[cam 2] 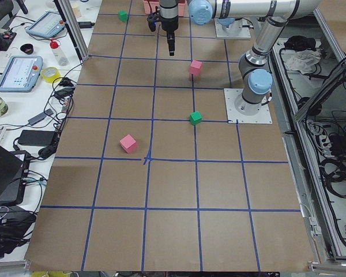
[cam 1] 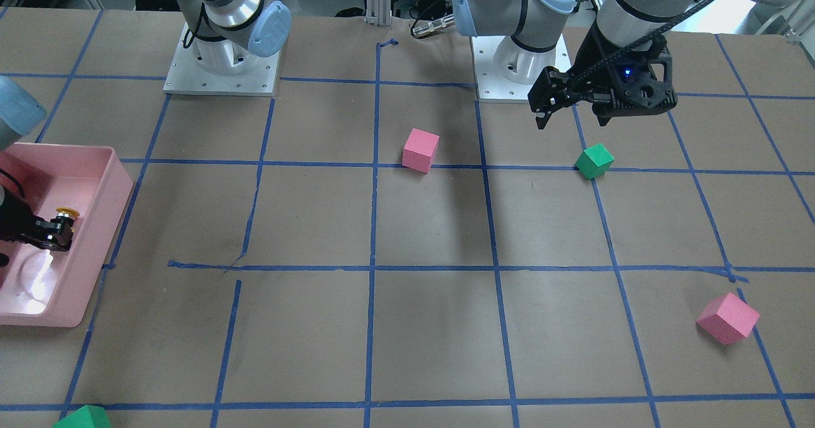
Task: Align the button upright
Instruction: 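Lift the switch out of the pink bin with the right gripper, then carry the switch to the table center and set it down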
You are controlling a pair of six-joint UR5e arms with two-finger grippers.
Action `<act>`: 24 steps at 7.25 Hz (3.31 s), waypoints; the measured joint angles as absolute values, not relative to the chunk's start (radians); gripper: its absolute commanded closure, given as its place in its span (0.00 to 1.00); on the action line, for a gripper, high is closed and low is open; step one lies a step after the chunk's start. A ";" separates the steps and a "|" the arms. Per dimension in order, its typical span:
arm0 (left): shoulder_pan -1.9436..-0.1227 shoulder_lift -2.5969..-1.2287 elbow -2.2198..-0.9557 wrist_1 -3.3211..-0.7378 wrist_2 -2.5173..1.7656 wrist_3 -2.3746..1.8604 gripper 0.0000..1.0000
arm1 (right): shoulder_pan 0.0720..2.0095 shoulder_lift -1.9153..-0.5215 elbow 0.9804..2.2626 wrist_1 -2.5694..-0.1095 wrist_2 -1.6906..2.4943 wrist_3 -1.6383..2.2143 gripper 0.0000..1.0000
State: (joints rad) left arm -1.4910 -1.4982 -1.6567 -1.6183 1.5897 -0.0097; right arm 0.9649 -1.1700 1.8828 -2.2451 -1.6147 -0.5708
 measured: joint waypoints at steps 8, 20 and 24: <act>-1.493 -1.498 -1.657 -1.619 1.592 -0.006 0.00 | 1.050 -1.293 1.659 -1.905 -1.614 -0.554 1.00; -1.493 -1.499 -1.658 -1.620 1.595 -0.005 0.00 | 1.937 -1.044 1.604 -2.245 -1.532 0.256 1.00; -1.493 -1.499 -1.658 -1.620 1.595 -0.005 0.00 | 1.959 -1.016 1.641 -2.253 -1.525 0.261 0.80</act>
State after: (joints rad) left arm -1.4926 -1.4987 -1.6580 -1.6199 1.5953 -0.0047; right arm 1.9590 -1.0165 1.6410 -2.2531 -1.5247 0.2610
